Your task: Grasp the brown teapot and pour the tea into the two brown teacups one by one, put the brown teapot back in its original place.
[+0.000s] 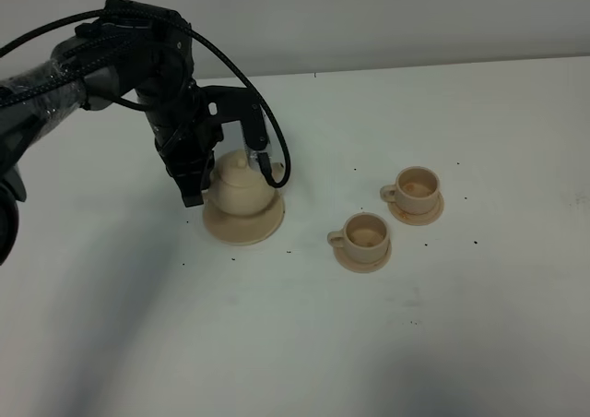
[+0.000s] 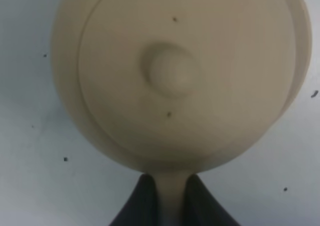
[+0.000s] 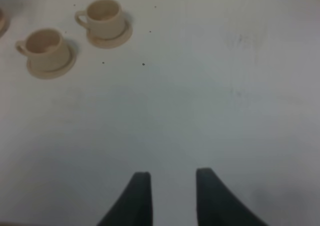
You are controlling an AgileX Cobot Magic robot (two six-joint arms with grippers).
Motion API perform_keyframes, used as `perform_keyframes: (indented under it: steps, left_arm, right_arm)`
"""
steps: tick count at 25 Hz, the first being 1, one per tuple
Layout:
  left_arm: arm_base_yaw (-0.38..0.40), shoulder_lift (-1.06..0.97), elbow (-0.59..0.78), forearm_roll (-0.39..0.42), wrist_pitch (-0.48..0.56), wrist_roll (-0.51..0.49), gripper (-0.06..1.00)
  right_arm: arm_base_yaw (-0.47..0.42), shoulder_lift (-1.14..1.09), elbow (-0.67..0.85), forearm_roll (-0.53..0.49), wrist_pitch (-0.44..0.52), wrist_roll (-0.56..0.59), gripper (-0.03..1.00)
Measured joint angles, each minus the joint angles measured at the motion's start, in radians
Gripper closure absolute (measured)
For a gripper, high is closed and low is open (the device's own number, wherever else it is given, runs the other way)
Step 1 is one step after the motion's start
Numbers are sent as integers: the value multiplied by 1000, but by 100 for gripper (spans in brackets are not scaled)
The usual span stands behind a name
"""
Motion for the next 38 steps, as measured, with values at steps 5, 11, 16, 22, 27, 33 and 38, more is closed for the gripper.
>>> perform_keyframes:
  steps: [5,11,16,22,27,33,38]
  left_arm:
    - [0,0,0,-30,-19,0,82]
    - [0,0,-48,-38,1,0,82]
    - [0,0,-161,-36,53,-1,82]
    - [-1,0,-219,-11,109,2,82]
    - [-3,12,-229,-9,115,6,82]
    - [-40,68,-288,-10,109,7,82]
    - [-71,118,-376,-33,105,4,82]
  right_arm:
    - [0,0,0,0,0,0,73]
    - [0,0,0,0,0,0,73]
    - [0,0,0,0,0,0,73]
    - [0,0,0,0,0,0,73]
    - [0,0,0,0,0,0,73]
    - [0,0,0,0,0,0,73]
    - [0,0,0,0,0,0,73]
